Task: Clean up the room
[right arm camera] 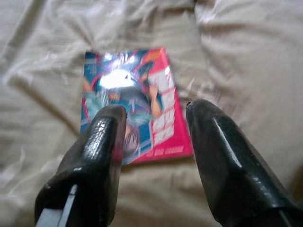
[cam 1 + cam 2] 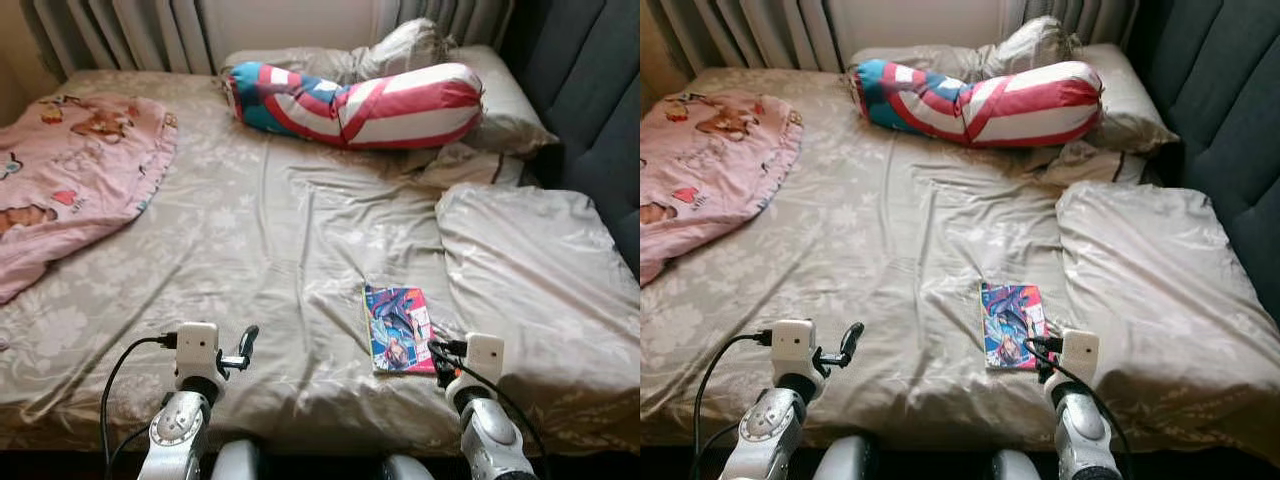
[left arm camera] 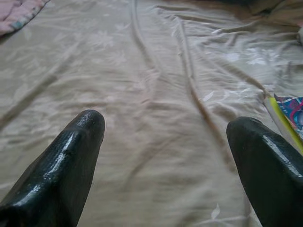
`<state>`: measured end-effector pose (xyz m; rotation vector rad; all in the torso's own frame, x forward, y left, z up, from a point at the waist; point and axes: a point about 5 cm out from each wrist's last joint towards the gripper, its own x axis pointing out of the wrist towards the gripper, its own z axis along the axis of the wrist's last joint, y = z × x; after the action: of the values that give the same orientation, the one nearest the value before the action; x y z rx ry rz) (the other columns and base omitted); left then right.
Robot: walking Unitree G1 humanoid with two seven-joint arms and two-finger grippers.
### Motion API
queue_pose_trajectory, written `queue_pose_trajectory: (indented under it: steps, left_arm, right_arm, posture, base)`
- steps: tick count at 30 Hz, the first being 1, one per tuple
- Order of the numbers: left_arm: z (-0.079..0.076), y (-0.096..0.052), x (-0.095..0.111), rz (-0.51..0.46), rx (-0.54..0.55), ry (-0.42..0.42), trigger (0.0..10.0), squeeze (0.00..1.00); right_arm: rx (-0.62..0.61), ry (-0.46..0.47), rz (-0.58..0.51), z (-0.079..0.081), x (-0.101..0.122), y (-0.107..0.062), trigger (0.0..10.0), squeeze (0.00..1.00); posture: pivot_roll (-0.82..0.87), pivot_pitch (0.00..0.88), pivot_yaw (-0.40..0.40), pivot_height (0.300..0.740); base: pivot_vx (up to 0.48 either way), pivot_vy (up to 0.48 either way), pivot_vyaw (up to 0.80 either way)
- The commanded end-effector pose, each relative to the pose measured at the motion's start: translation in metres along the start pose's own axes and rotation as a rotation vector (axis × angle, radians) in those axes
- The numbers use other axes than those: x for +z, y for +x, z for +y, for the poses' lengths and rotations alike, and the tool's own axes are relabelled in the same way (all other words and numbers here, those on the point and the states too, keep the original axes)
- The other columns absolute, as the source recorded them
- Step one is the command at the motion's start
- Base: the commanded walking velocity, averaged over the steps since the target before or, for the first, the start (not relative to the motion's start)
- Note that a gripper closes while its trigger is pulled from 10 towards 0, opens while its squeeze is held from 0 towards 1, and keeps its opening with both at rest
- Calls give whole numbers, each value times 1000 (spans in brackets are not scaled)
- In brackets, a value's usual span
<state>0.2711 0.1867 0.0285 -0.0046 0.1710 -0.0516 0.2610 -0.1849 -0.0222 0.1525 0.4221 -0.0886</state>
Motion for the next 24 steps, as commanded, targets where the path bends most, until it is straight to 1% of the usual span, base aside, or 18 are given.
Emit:
queue_pose_trajectory:
  steps: [1,2,3,4,5,8,9,10,12,14,15,17,18,19,21,23,24]
  left_arm:
    - [-1,0,-10,41,-1,-14,10000,0]
    - [0,0,-11,49,-1,-15,10000,0]
    - [0,0,-17,79,-2,-22,10000,0]
    - [0,0,-17,79,-2,-22,10000,0]
    - [-1,0,-24,119,-4,-29,10000,0]
    - [-3,0,-33,171,-5,-37,10000,0]
    - [-1,-2,-40,211,4,-50,10000,0]
    - [0,-3,-47,258,27,-89,10000,0]
    - [0,-5,-53,301,37,-112,10000,0]
    - [-2,-10,-64,373,29,-94,10000,0]
    - [-3,-11,-66,386,28,-89,10000,0]
    - [-3,-15,-73,430,33,-85,10000,0]
    - [-3,-19,-78,471,37,-77,10000,0]
    - [-3,-19,-78,471,37,-77,10000,0]
    - [-1,-26,-86,524,44,-56,10000,0]
    - [4,-33,-93,561,85,-87,10000,0]
    - [10,-39,-98,590,126,-110,10000,0]
  right_arm:
    - [-32,23,67,-6,-16,-7,10000,0]
    - [-37,31,75,-7,-18,-8,10000,0]
    - [-47,30,105,-10,-25,-11,10000,0]
    - [-47,30,105,-10,-25,-11,10000,0]
    - [-57,16,149,-14,-33,-16,10000,0]
    - [-67,1,216,-18,-46,-23,10000,0]
    - [-69,-2,244,-19,-52,-26,10000,0]
    - [-76,-9,272,-20,-57,-29,10000,0]
    - [-81,-3,296,-21,-62,-32,10000,0]
    - [-82,-19,333,-22,-68,-36,10000,0]
    - [-85,-18,339,-22,-69,-36,10000,0]
    - [-101,-14,358,-24,-72,-39,10000,0]
    - [-117,-8,368,-26,-74,-40,10000,0]
    - [-117,-8,368,-26,-74,-40,10000,0]
    - [-110,-11,378,-25,-75,-41,10000,0]
    - [-89,-33,389,-23,-76,-41,10000,0]
    - [-80,-40,399,-21,-77,-41,10000,0]
  posture:
    - [-61,1,-31,651]
    - [-63,0,-28,651]
    - [-69,0,-19,660]
    - [-69,0,-19,660]
    - [-65,0,-15,670]
    - [-60,0,-9,685]
    - [-62,0,-8,695]
    - [-62,0,-8,705]
    - [-62,0,-8,715]
    - [-64,0,-11,735]
    - [-64,0,-11,740]
    - [-63,0,-14,740]
    - [-60,0,-17,740]
    - [-60,0,-17,740]
    - [-57,0,-18,740]
    - [-60,0,-19,740]
    - [-60,0,-20,740]
  base:
    - [0,0,0]
    - [0,0,0]
    - [0,0,0]
    - [0,0,0]
    - [0,0,0]
    - [0,0,0]
    - [0,0,0]
    - [0,0,0]
    - [0,0,0]
    - [0,0,0]
    - [0,0,0]
    - [0,0,0]
    - [0,0,0]
    - [0,0,0]
    - [0,0,0]
    - [0,0,0]
    - [0,0,0]
